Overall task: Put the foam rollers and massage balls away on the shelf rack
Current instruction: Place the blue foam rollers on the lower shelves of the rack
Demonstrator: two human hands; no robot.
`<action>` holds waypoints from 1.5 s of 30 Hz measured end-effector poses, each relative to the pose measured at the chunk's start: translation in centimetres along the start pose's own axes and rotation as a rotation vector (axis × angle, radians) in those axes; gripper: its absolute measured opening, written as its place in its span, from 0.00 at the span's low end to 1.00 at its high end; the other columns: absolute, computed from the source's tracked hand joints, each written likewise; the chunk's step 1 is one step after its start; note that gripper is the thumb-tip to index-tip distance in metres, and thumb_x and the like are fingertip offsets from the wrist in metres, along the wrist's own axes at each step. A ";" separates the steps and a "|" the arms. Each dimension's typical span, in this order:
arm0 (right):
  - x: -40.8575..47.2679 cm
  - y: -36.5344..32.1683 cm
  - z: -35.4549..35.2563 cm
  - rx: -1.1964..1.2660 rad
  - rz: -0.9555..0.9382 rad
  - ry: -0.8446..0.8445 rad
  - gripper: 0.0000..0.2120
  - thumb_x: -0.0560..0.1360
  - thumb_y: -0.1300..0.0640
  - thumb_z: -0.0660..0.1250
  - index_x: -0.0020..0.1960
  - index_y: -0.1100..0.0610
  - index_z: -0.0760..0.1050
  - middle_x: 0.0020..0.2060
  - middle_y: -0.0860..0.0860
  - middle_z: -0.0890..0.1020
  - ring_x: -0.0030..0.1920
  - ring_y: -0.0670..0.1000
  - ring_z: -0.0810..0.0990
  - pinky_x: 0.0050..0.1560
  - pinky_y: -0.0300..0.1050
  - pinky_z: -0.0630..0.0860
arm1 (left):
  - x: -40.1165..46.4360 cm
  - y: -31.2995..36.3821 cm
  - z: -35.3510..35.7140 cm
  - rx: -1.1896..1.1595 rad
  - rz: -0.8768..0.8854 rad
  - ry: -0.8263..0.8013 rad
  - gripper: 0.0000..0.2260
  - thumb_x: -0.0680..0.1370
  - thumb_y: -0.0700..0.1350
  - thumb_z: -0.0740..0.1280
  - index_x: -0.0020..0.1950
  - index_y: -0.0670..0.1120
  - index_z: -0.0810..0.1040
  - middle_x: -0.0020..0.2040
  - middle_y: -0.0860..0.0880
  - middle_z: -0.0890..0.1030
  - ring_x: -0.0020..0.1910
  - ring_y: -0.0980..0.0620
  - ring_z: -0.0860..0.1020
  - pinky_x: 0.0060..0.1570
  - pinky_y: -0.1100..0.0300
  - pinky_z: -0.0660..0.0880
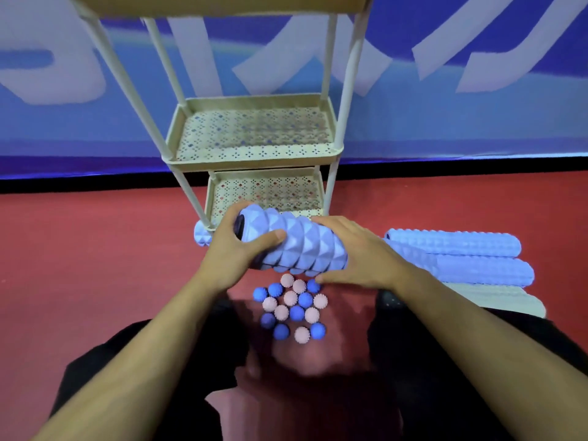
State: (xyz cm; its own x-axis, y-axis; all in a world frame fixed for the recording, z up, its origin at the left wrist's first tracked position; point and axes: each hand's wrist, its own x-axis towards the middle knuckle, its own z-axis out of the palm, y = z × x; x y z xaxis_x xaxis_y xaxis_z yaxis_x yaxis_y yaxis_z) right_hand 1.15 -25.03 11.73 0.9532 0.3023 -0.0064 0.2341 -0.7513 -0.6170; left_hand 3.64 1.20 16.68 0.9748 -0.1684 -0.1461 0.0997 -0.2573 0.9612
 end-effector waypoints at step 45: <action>9.8 6.0 16.3 -0.146 0.659 -0.289 0.37 0.58 0.33 0.77 0.61 0.48 0.72 0.53 0.45 0.78 0.51 0.49 0.80 0.49 0.46 0.76 | 8.5 -19.5 -12.7 0.407 -0.515 -0.029 0.28 0.80 0.57 0.67 0.77 0.46 0.66 0.74 0.43 0.71 0.67 0.44 0.75 0.63 0.53 0.69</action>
State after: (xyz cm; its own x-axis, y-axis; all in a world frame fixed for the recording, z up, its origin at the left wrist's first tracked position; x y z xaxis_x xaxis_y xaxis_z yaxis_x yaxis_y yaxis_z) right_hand 8.80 -17.03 -4.86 0.8211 -0.1116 -0.5597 -0.3278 -0.8951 -0.3024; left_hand 12.51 16.83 -0.34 0.8166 0.0486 -0.5752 0.4629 -0.6504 0.6022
